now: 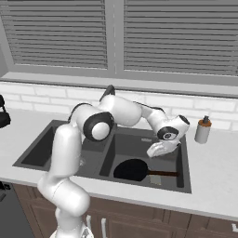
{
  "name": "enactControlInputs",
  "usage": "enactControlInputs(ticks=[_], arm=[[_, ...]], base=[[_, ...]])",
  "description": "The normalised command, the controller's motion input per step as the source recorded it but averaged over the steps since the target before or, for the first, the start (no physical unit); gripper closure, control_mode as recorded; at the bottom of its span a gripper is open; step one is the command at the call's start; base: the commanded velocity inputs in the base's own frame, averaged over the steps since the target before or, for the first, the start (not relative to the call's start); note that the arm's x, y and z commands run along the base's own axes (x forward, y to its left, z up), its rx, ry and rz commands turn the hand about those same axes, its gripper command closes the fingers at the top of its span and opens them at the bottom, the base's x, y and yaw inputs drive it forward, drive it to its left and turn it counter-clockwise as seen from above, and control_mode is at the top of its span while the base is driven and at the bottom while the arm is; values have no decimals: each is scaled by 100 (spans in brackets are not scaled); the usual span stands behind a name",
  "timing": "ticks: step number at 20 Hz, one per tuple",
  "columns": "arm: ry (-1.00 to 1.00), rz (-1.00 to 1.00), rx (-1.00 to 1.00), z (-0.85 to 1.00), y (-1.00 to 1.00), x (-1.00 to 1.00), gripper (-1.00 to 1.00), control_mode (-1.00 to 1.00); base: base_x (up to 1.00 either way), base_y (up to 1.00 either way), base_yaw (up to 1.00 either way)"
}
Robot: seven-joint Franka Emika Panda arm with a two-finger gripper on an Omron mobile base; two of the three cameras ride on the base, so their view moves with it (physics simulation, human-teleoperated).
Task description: Pick the pan and sponge and place them into the sink. Then turn on the water.
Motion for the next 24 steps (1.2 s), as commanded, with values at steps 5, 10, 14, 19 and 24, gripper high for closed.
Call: enactControlInputs(ticks=[5, 10, 14, 19, 24], arm=[[-5, -59, 36, 14, 30, 1, -100, -100], [7, -59, 23, 40, 40, 0, -100, -100], [3, -45, 2, 17, 60, 4, -100, -100], [10, -23, 0, 5, 20, 19, -100, -100], [0, 0, 2, 0, 1, 4, -100, -100]], base=[[0, 0, 0], [0, 0, 0], [0, 0, 0], [0, 0, 0], [0, 0, 0]])
